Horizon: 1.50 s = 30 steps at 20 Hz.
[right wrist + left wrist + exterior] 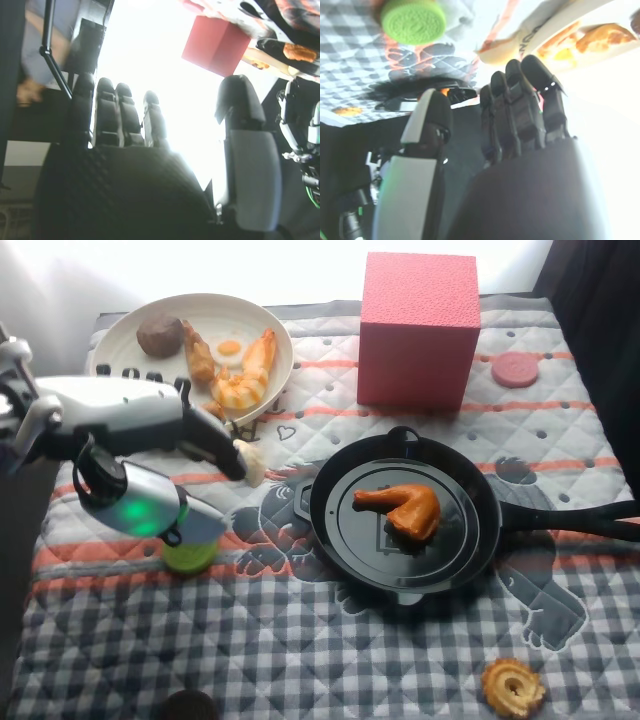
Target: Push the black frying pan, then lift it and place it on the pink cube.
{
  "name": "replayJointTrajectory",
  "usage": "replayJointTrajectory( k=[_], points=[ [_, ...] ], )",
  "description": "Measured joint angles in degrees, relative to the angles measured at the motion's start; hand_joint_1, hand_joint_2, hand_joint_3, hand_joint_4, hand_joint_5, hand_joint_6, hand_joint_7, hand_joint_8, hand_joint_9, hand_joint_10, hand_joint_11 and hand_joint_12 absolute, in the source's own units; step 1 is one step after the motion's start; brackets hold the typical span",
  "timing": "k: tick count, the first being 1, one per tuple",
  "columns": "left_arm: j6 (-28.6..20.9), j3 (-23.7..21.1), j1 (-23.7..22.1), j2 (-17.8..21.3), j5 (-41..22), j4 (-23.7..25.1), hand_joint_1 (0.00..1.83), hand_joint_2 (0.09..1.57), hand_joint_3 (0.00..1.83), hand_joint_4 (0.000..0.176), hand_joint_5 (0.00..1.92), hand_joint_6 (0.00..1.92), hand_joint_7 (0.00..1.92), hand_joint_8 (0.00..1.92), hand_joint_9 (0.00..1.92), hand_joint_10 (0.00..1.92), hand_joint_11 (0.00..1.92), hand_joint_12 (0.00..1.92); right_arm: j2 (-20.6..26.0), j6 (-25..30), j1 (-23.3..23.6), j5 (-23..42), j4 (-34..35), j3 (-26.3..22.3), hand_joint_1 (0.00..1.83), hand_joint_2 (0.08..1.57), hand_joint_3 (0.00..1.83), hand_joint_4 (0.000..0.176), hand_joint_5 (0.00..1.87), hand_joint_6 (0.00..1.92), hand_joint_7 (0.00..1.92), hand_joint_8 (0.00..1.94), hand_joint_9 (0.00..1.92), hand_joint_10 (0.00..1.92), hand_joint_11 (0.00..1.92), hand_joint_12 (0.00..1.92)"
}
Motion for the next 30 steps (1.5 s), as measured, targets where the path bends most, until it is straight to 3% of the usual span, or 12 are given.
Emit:
replayJointTrajectory(
  k=[2, 7, 10, 12, 15, 16, 18, 25, 26, 28, 29, 30],
  points=[
    [0.0, -1.46, 0.04, 1.36, -0.26, 1.46, 0.65, 1.18, 0.0, 0.0, 0.57, 0.01, 0.48, 0.0, 0.41, 0.09, 0.0, 1.31, 0.0, 0.0, 0.0, 0.04, 0.02, 0.0, 0.45, 1.33, 0.0, 0.001, 0.0, 0.0, 0.0, 0.0, 0.0, 0.0, 0.0, 0.1],
    [0.04, -1.88, -1.55, 1.4, 1.09, 5.64, 0.62, 1.19, 0.0, 0.0, 0.55, 0.0, 0.47, 0.0, 0.41, 0.04, 0.0, 1.2, -0.13, 0.04, 0.0, 0.11, 0.28, 0.0, 0.43, 1.33, 0.0, 0.01, 0.0, 0.0, 0.0, 0.0, 0.0, 0.0, 0.0, 0.57],
    [0.0, -1.86, -1.53, 0.17, 1.09, 5.64, 0.62, 1.19, 0.0, 0.0, 0.56, 0.0, 0.51, 0.01, 0.46, 0.04, 0.0, 1.26, -0.55, 0.28, 0.0, 0.2, 0.59, 0.0, 0.43, 1.34, 0.0, 0.005, 0.0, 0.0, 0.0, 0.0, 0.0, 0.0, 0.0, 0.44],
    [0.02, -1.36, -1.51, -0.55, 1.03, 5.84, 0.64, 1.18, 0.0, 0.0, 0.58, 0.01, 0.51, 0.01, 0.46, 0.04, 0.0, 1.26, -0.55, 0.48, 0.0, 0.44, 0.79, 0.0, 0.45, 1.35, 0.0, 0.002, 0.0, 0.0, 0.0, 0.0, 0.0, 0.0, 0.0, 0.21],
    [0.02, -1.18, -1.49, -1.62, 1.2, 5.92, 0.62, 1.18, 0.0, 0.0, 0.6, 0.01, 0.53, 0.01, 0.46, 0.03, 0.0, 1.26, -0.55, 0.9, -0.07, 0.48, 0.55, 0.0, 0.44, 1.34, 0.0, 0.019, 0.0, 0.0, 0.0, 0.0, 0.0, 0.0, 0.0, 0.39],
    [0.0, -1.07, -1.36, -1.97, 1.01, 6.27, 0.6, 1.19, 0.0, 0.0, 0.61, 0.01, 0.55, 0.01, 0.48, 0.03, 0.0, 1.27, -0.55, 1.03, -0.07, 0.48, 0.55, 0.0, 0.45, 1.34, 0.0, 0.002, 0.0, 0.0, 0.0, 0.0, 0.0, 0.0, 0.0, 0.33],
    [0.0, -0.59, -0.85, -2.86, 1.09, 6.62, 0.6, 1.2, 0.0, 0.0, 0.62, 0.02, 0.59, 0.02, 0.5, 0.04, 0.0, 1.31, -0.55, 1.11, -0.07, 0.48, 0.59, 0.02, 0.5, 1.34, 0.0, 0.0, 0.0, 0.0, 0.0, 0.0, 0.0, 0.0, 0.0, 0.16],
    [0.02, 0.85, 0.72, -5.57, 2.73, 7.5, 0.57, 1.19, 0.0, 0.0, 0.64, 0.01, 0.6, 0.0, 0.52, 0.05, 0.0, 1.37, -1.01, 1.51, -0.24, 0.5, 0.74, 0.02, 0.47, 1.34, 0.0, 0.0, 0.0, 0.0, 0.0, 0.0, 0.04, 0.01, 0.0, 1.19],
    [0.15, 0.85, 0.81, -5.81, 2.75, 7.76, 0.58, 1.19, 0.0, 0.0, 0.63, 0.0, 0.59, 0.0, 0.51, 0.05, 0.0, 1.34, -1.01, 1.53, -0.24, 0.5, 0.76, 0.02, 0.47, 1.34, 0.0, 0.0, 0.0, 0.0, 0.0, 0.0, 0.03, 0.01, 0.0, 1.21],
    [0.13, 1.09, 0.85, -6.58, 2.12, 7.72, 0.58, 1.21, 0.01, 0.0, 0.62, 0.0, 0.57, 0.0, 0.51, 0.05, 0.0, 1.41, -1.01, 1.53, -0.24, 0.55, 0.76, 0.02, 0.49, 1.33, 0.0, 0.0, 0.0, 0.0, 0.0, 0.0, 0.0, 0.0, 0.0, 0.93],
    [0.22, 1.07, 1.14, -7.17, 1.66, 7.96, 0.56, 1.22, 0.01, 0.0, 0.6, 0.0, 0.57, 0.0, 0.51, 0.05, 0.0, 1.46, -1.07, 1.53, -0.24, 0.55, 0.72, 0.02, 0.49, 1.33, 0.0, 0.0, 0.0, 0.0, 0.0, 0.0, 0.01, 0.01, 0.0, 0.99],
    [0.24, 1.09, 1.38, -7.26, 1.01, 8.04, 0.52, 1.25, 0.0, 0.0, 0.59, 0.01, 0.6, 0.0, 0.43, 0.37, 0.0, 1.64, -1.11, 1.55, -0.24, 0.61, 0.76, 0.02, 0.51, 1.32, 0.0, 0.0, 0.0, 0.0, 0.0, 0.0, 0.05, 0.02, 0.0, 1.12]
  ],
)
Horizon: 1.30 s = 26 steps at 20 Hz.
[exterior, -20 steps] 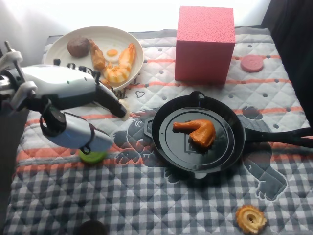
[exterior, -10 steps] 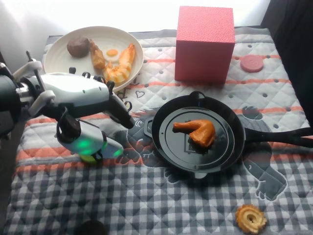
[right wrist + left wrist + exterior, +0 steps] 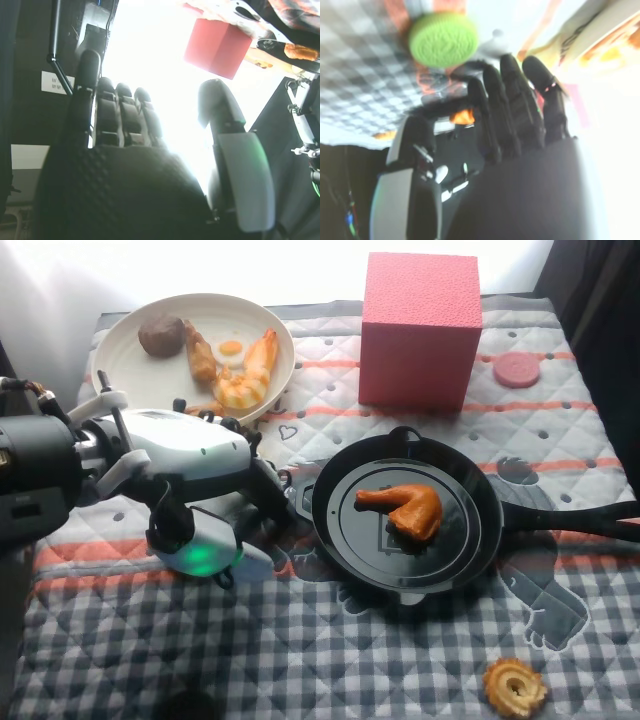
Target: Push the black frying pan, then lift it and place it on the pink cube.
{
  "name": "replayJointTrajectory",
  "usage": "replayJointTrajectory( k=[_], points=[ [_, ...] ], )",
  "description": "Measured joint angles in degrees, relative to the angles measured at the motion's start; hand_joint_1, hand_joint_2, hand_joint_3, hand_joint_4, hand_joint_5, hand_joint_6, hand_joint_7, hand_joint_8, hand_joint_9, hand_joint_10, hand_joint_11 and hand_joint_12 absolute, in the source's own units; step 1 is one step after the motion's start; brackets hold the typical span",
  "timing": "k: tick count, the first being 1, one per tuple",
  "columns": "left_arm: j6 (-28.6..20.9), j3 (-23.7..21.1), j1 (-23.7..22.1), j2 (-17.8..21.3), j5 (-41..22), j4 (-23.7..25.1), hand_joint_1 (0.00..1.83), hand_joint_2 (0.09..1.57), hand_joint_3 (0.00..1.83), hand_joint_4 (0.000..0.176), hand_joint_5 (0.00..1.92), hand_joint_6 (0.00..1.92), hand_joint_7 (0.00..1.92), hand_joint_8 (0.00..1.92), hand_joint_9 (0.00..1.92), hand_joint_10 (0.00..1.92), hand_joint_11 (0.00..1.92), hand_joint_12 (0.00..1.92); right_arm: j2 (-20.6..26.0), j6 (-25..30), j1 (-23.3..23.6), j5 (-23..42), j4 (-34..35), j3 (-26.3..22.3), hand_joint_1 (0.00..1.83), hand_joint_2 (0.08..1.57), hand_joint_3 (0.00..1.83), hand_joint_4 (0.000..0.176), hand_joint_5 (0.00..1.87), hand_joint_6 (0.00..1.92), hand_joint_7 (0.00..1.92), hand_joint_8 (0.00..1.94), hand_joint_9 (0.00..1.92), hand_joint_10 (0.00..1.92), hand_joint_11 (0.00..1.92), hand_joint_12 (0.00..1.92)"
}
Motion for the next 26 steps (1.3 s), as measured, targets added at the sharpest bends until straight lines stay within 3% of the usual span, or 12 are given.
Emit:
replayJointTrajectory(
  k=[2, 3, 9, 11, 13, 16, 17, 19, 20, 22, 24, 26],
  points=[
    [0.0, 0.0, 0.0, -0.57, -0.42, 0.09, 0.51, 1.25, 0.0, 0.0, 0.57, 0.02, 0.61, 0.01, 0.25, 0.86, 0.0, 1.72, -0.07, 0.0, 0.0, 0.04, 0.02, 0.0, 0.49, 1.33, 0.0, 0.0, 0.0, 0.0, 0.0, 0.0, 0.06, 0.02, 0.0, 1.22],
    [-0.02, 0.0, 0.07, -0.92, -1.09, 0.04, 0.51, 1.26, 0.0, 0.0, 0.56, 0.02, 0.58, 0.0, 0.2, 0.93, 0.0, 1.72, -0.13, 0.0, 0.0, 0.17, 0.02, 0.0, 0.48, 1.33, 0.0, 0.0, 0.0, 0.0, 0.0, 0.0, 0.08, 0.02, 0.0, 1.28],
    [-0.04, -0.26, 0.07, -2.82, -3.52, 1.11, 0.5, 1.26, 0.0, 0.0, 0.54, 0.0, 0.55, 0.0, 0.33, 0.54, 0.0, 1.51, -0.13, 0.04, 0.0, 0.28, -0.04, 0.04, 0.5, 1.32, 0.0, 0.0, 0.0, 0.0, 0.0, 0.0, 0.0, 0.0, 0.0, 1.01],
    [-0.07, -0.26, 0.07, -3.32, -3.85, 1.2, 0.49, 1.25, 0.0, 0.0, 0.53, 0.0, 0.52, 0.0, 0.39, 0.23, 0.0, 1.31, -0.15, 0.15, -0.24, 0.28, -0.11, 0.07, 0.49, 1.32, 0.0, 0.0, 0.0, 0.0, 0.0, 0.0, 0.0, 0.0, 0.0, 1.01],
    [-0.04, -0.24, 0.07, -3.98, -4.04, 1.64, 0.48, 1.25, 0.0, 0.0, 0.51, 0.0, 0.48, 0.0, 0.41, 0.08, 0.0, 1.16, -0.24, 0.15, -0.24, 0.28, 0.0, 0.04, 0.48, 1.32, 0.0, 0.0, 0.0, 0.0, 0.0, 0.0, 0.0, 0.0, 0.0, 0.8],
    [-0.04, 0.79, 0.04, -5.88, -4.42, 1.73, 0.41, 1.25, 0.0, 0.053, 0.5, 0.0, 0.36, 0.0, 0.36, 0.02, 0.0, 1.19, -0.33, 0.17, -0.24, 0.33, -0.07, 0.07, 0.46, 1.32, 0.0, 0.0, 0.0, 0.0, 0.0, 0.0, 0.0, 0.0, 0.0, 0.67],
    [-0.07, 0.87, 0.04, -6.25, -4.48, 1.77, 0.39, 1.25, 0.0, 0.063, 0.49, 0.0, 0.38, 0.01, 0.36, 0.02, 0.0, 1.2, -0.39, 0.17, -0.24, 0.24, 0.0, 0.04, 0.49, 1.32, 0.0, 0.0, 0.0, 0.0, 0.0, 0.0, 0.0, 0.0, 0.0, 0.49],
    [-0.07, 1.53, -0.04, -7.28, -4.76, 1.81, 0.39, 1.26, 0.0, 0.042, 0.52, 0.01, 0.51, 0.04, 0.5, 0.08, 0.01, 1.51, -0.46, 0.2, -0.42, 0.28, -0.02, 0.07, 0.49, 1.33, 0.0, 0.0, 0.0, 0.0, 0.0, 0.0, 0.0, 0.0, 0.0, 0.4],
    [-0.07, 1.86, -0.2, -7.72, -4.74, 1.84, 0.41, 1.26, 0.0, 0.025, 0.53, 0.0, 0.55, 0.01, 0.48, 0.23, 0.05, 1.58, -0.46, 0.22, -0.42, 0.26, -0.07, 0.09, 0.48, 1.33, 0.0, 0.0, 0.0, 0.0, 0.0, 0.0, 0.0, 0.0, 0.0, 0.39],
    [-0.04, 2.91, -0.79, -8.76, -4.98, 1.84, 0.46, 1.25, 0.0, 0.019, 0.55, 0.01, 0.53, 0.0, 0.38, 0.36, 0.0, 1.59, -0.46, 0.22, -0.44, 0.28, 0.0, 0.11, 0.5, 1.33, 0.0, 0.0, 0.0, 0.0, 0.0, 0.0, 0.0, 0.0, 0.0, 0.13],
    [-0.04, 3.43, -0.9, -9.7, -4.92, 1.86, 0.44, 1.26, 0.0, 0.035, 0.51, 0.0, 0.49, 0.0, 0.35, 0.26, 0.0, 1.47, -0.48, 0.39, -0.59, 0.31, -0.04, 0.11, 0.48, 1.33, 0.0, 0.0, 0.0, 0.0, 0.0, 0.0, 0.0, 0.0, 0.0, 0.1],
    [-0.04, 4.09, -1.03, -10.49, -5.05, 2.03, 0.45, 1.26, 0.0, 0.039, 0.51, 0.0, 0.49, 0.0, 0.35, 0.21, 0.0, 1.35, -0.48, 0.42, -0.61, 0.28, 0.02, 0.11, 0.48, 1.33, 0.0, 0.0, 0.0, 0.0, 0.0, 0.0, 0.0, 0.0, 0.0, 0.04]
  ],
)
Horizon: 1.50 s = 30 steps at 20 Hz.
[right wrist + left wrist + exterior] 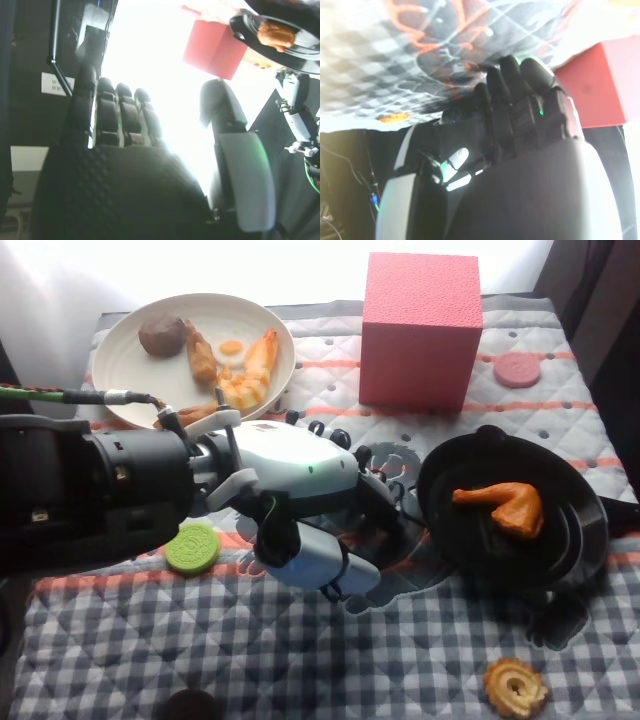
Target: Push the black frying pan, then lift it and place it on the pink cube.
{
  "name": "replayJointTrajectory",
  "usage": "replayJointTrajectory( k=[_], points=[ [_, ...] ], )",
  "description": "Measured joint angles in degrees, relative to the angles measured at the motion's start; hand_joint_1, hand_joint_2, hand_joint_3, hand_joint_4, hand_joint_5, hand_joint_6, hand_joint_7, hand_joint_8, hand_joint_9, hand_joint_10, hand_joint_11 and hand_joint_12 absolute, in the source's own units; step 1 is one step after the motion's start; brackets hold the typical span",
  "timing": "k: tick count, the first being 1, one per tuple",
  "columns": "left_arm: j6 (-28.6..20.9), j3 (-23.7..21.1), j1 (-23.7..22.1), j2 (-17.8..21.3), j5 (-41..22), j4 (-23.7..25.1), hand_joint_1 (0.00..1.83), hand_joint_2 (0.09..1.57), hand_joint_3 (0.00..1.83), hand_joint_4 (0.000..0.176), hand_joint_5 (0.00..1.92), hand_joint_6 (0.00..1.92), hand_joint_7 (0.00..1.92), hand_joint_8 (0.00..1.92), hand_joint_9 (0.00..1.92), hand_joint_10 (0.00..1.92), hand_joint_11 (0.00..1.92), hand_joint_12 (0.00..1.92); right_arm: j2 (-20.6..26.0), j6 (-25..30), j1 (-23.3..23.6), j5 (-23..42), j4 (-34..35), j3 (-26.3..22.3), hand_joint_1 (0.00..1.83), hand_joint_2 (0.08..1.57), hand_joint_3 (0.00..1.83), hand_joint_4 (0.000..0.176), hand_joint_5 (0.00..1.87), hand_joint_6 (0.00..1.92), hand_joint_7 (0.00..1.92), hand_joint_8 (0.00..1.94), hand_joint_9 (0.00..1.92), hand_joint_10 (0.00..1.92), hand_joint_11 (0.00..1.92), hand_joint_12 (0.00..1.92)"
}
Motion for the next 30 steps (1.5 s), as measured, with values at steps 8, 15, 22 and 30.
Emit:
replayJointTrajectory(
  k=[8, 15, 22, 30],
  points=[
    [0.0, 0.96, -1.03, -2.84, -0.17, 0.44, 0.38, 1.23, 0.0, 0.066, 0.54, 0.01, 0.55, 0.01, 0.46, 0.09, 0.0, 1.02, -0.07, 0.24, -0.63, -0.39, 0.42, 0.0, 0.48, 1.33, 0.0, 0.0, 0.0, 0.0, 0.0, 0.0, 0.0, 0.0, 0.02, 0.01],
    [-0.02, 1.38, -0.83, -3.98, -1.07, 0.63, 0.4, 1.24, 0.0, 0.061, 0.55, 0.0, 0.51, 0.0, 0.4, 0.03, 0.0, 0.85, -0.35, 0.39, -0.63, -0.39, 0.61, 0.0, 0.51, 1.34, 0.0, 0.0, 0.0, 0.0, 0.0, 0.0, 0.0, 0.0, 0.0, 0.0],
    [-5.95, -0.98, 0.5, 2.71, -3.89, 0.81, 0.41, 1.27, 0.0, 0.0, 0.58, 0.01, 0.53, 0.0, 0.48, 0.07, 0.0, 1.38, -0.35, 0.76, -0.63, -1.11, 0.11, 0.76, 0.77, 1.18, 0.0, 0.0, 0.0, 0.0, 0.0, 0.0, 0.0, 0.0, 0.0, 0.4],
    [-8.63, -3.56, -2.82, 9.11, -10.23, 1.27, 0.43, 1.3, 0.0, 0.005, 0.62, 0.01, 0.65, 0.02, 0.57, 0.18, 0.0, 1.53, -1.25, -1.86, 4.81, -16.0, 0.35, 7.82, 0.83, 1.12, 0.0, 0.021, 0.0, 0.0, 0.0, 0.0, 0.0, 0.0, 0.0, 0.0]
  ],
)
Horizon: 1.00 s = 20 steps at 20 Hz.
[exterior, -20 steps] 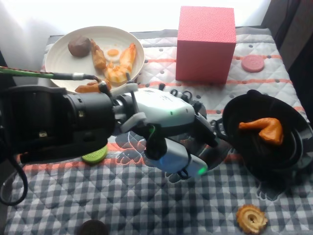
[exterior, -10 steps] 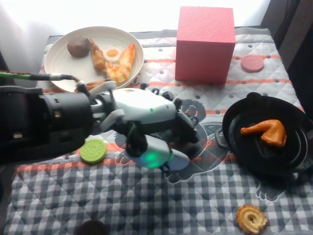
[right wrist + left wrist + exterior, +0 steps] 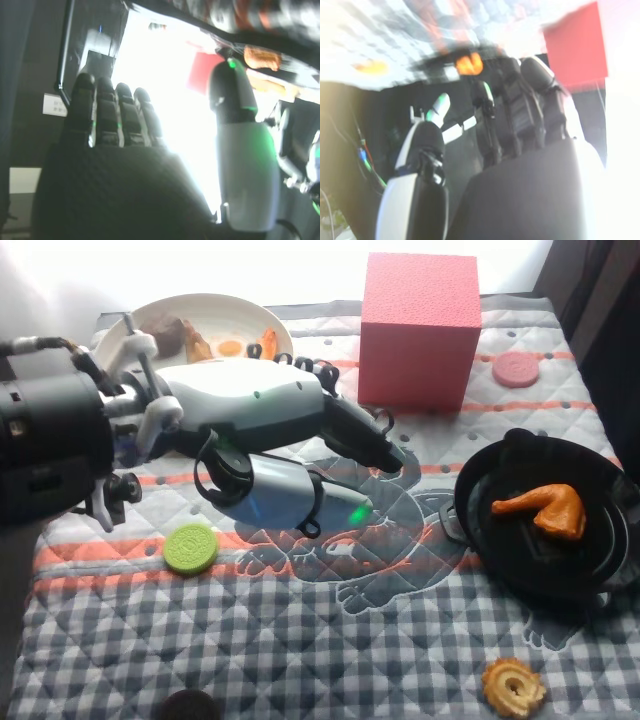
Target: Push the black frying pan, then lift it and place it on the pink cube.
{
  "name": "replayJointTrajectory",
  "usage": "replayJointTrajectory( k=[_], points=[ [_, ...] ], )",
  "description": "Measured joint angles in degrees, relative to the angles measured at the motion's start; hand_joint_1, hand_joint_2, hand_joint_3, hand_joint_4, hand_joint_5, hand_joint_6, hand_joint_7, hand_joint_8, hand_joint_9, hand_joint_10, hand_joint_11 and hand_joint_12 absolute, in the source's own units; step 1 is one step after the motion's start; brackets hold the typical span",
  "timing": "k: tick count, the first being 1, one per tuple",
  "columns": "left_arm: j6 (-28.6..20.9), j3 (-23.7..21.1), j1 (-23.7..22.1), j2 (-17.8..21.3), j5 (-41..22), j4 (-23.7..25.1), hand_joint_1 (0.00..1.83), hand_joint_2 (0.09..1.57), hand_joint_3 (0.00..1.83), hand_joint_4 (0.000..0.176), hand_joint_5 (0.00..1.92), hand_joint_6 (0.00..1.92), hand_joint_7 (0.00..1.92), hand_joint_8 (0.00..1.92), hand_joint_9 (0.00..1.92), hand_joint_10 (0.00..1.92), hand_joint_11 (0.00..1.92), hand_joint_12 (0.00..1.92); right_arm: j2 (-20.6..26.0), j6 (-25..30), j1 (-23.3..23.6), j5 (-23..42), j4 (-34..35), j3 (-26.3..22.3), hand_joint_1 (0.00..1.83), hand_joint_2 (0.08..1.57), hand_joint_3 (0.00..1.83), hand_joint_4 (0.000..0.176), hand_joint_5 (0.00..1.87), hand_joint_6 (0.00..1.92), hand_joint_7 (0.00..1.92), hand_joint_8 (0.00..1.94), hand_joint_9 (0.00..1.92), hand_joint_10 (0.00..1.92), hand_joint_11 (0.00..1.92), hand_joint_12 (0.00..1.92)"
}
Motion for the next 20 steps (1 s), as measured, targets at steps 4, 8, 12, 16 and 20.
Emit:
replayJointTrajectory(
  k=[4, 8, 12, 16, 20],
  points=[
    [-1.29, -1.44, -0.13, 3.82, -2.43, -1.36, 0.27, 1.31, 0.0, 0.024, 0.57, 0.0, 0.62, 0.0, 0.32, 0.66, 0.0, 1.55, -3.72, -1.2, 5.33, -9.9, 0.28, 5.29, 0.82, 1.11, 0.0, 0.045, 0.0, 0.0, 0.0, 0.0, 0.0, 0.0, 0.0, 0.0],
    [-2.14, -1.44, 0.98, 5.68, -4.24, -3.23, 0.34, 1.3, 0.0, 0.0, 0.6, 0.01, 0.66, 0.01, 0.38, 0.62, 0.0, 1.58, -6.1, -1.29, 8.76, -15.39, 0.26, 9.16, 0.84, 1.07, 0.0, 0.082, 0.0, 0.0, 0.0, 0.0, 0.0, 0.0, 0.0, 0.0],
    [-2.19, -1.92, 1.64, 6.12, -5.62, -4.92, 0.36, 1.29, 0.0, 0.0, 0.63, 0.02, 0.67, 0.01, 0.41, 0.62, 0.05, 1.63, -8.04, -2.16, 12.57, -19.85, 0.79, 12.2, 0.9, 1.06, 0.0, 0.075, 0.0, 0.0, 0.0, 0.0, 0.0, 0.0, 0.0, 0.0],
    [-2.16, -1.46, 5.18, 6.82, -6.75, -9.01, 0.36, 1.27, 0.0, 0.0, 0.62, 0.02, 0.71, 0.01, 0.41, 0.61, 0.0, 1.6, -11.65, -10.91, 21.53, -27.98, 1.09, 16.44, 0.89, 1.06, 0.0, 0.072, 0.0, 0.0, 0.0, 0.0, 0.0, 0.0, 0.0, 0.0],
    [-2.19, -1.42, 5.42, 7.48, -6.84, -10.01, 0.43, 1.26, 0.0, 0.0, 0.63, 0.01, 0.69, 0.0, 0.45, 0.53, 0.02, 1.63, -14.4, -11.78, 22.56, -31.71, 1.46, 18.73, 0.82, 1.1, 0.0, 0.007, 0.23, 0.08, 0.2, 0.03, 0.1, 0.03, 0.0, 0.25]
  ],
)
